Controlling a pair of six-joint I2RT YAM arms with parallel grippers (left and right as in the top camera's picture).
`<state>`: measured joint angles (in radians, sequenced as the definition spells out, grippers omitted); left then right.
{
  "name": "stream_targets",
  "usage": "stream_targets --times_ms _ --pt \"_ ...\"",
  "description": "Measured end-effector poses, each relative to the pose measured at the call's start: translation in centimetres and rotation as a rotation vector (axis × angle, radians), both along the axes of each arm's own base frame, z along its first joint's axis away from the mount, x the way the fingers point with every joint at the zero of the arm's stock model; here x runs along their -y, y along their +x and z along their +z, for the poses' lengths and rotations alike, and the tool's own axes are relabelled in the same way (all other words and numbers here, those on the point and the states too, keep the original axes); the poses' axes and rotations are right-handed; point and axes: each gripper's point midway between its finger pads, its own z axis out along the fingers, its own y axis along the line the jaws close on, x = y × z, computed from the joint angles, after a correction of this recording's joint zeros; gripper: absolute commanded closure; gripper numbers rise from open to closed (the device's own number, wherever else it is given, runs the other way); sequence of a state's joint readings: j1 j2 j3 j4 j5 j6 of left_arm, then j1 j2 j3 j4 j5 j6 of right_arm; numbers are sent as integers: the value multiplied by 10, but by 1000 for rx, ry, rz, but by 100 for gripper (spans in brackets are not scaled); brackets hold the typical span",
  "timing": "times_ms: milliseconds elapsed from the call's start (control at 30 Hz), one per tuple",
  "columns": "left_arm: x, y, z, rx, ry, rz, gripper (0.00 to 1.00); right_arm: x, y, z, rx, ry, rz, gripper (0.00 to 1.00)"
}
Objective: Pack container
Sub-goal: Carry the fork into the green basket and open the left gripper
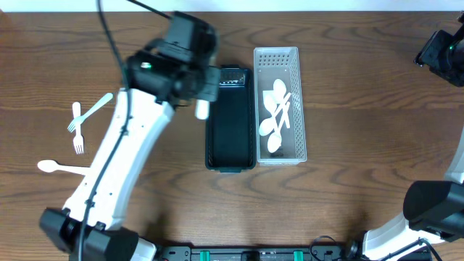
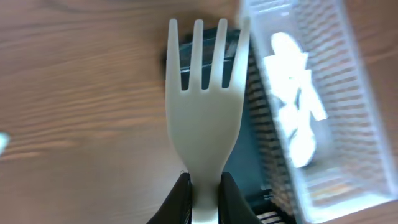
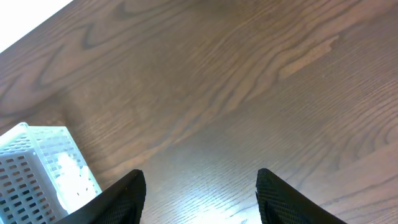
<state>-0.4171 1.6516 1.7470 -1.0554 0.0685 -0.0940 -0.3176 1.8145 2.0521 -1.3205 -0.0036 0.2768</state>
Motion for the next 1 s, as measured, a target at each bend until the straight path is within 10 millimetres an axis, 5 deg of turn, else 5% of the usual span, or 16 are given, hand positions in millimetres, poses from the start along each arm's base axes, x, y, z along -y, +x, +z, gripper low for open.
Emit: stream_targets --times_ms 167,567,667,800,1000 --pt "31 -1 -38 -115 -22 12 94 -1 -3 -2 -13 5 0 40" --pt "41 3 -147 -389 52 65 93 -1 -4 -2 -19 6 0 40" --pt "41 2 -165 -430 69 73 75 -1 -4 -2 -19 7 0 40" --pt "41 0 -182 -472 83 80 63 -2 -4 -2 -20 7 0 40" --pt "42 1 -186 -469 93 45 58 -2 -4 -2 -20 7 0 40"
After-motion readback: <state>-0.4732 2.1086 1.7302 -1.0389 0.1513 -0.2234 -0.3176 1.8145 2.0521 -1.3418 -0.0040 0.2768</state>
